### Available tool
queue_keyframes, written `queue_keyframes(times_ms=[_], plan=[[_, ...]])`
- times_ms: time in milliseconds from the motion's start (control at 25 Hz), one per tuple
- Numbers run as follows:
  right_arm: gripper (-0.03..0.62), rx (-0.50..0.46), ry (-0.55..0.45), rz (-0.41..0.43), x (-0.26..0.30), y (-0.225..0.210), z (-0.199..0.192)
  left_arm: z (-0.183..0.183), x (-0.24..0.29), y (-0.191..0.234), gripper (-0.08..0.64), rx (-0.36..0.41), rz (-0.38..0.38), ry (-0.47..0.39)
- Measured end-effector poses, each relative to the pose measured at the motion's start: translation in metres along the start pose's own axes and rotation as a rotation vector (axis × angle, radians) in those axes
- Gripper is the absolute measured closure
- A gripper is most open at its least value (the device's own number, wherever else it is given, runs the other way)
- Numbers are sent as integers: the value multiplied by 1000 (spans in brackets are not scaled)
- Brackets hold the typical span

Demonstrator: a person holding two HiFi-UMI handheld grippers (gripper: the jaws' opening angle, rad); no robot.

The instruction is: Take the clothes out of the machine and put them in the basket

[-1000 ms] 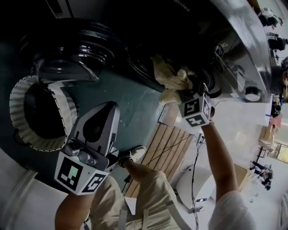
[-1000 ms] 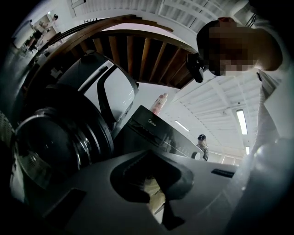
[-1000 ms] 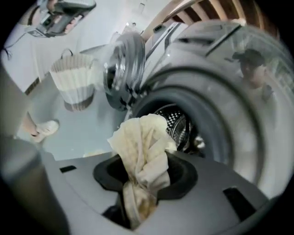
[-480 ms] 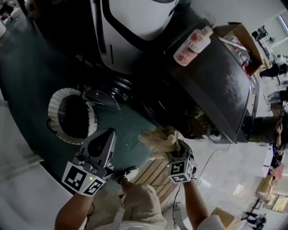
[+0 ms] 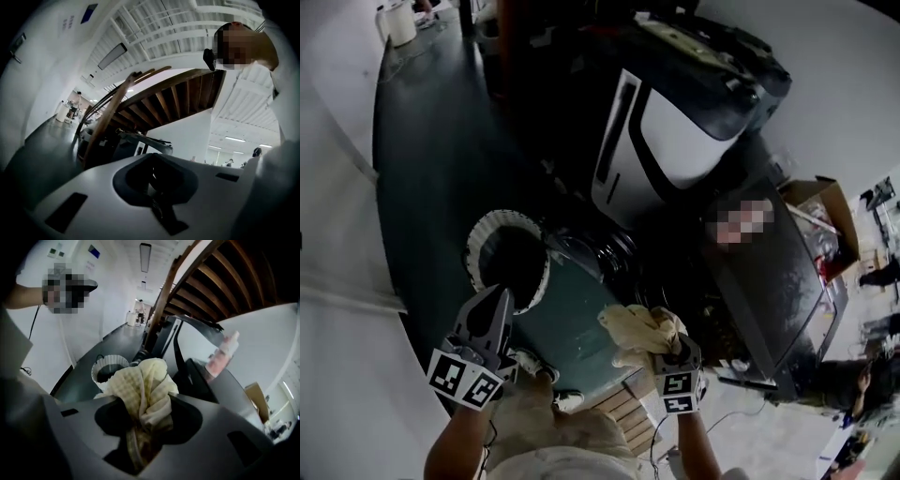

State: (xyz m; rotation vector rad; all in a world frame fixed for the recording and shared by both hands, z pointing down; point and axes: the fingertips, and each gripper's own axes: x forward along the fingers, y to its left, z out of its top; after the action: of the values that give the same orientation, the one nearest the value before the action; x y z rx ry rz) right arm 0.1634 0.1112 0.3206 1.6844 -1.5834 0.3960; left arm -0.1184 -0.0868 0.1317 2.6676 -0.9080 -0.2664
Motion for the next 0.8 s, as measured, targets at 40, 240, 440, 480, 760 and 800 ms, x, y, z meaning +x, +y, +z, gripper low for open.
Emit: queue_keyframes(times_ms=[40,240,440,480,760,800], plan=[[423,-27,-15,15,0,5,19,13,-10,13,546,5,27,-16],[423,-103,-84,95,8,39,113,62,-48,80,546,-37,163,-118],[422,-187,-155,149,8,70,191,84,-70,130,546,-123,251,-204],[423,-208,-169,153,9,74,204,89,-73,137,546,-128,261,-214],[422,-365,-226,246,49,115,271,109,-102,173,546,-116,360,-302],[422,-390,-232,274,58,123,280,107,-108,177,546,-122,390,-314]])
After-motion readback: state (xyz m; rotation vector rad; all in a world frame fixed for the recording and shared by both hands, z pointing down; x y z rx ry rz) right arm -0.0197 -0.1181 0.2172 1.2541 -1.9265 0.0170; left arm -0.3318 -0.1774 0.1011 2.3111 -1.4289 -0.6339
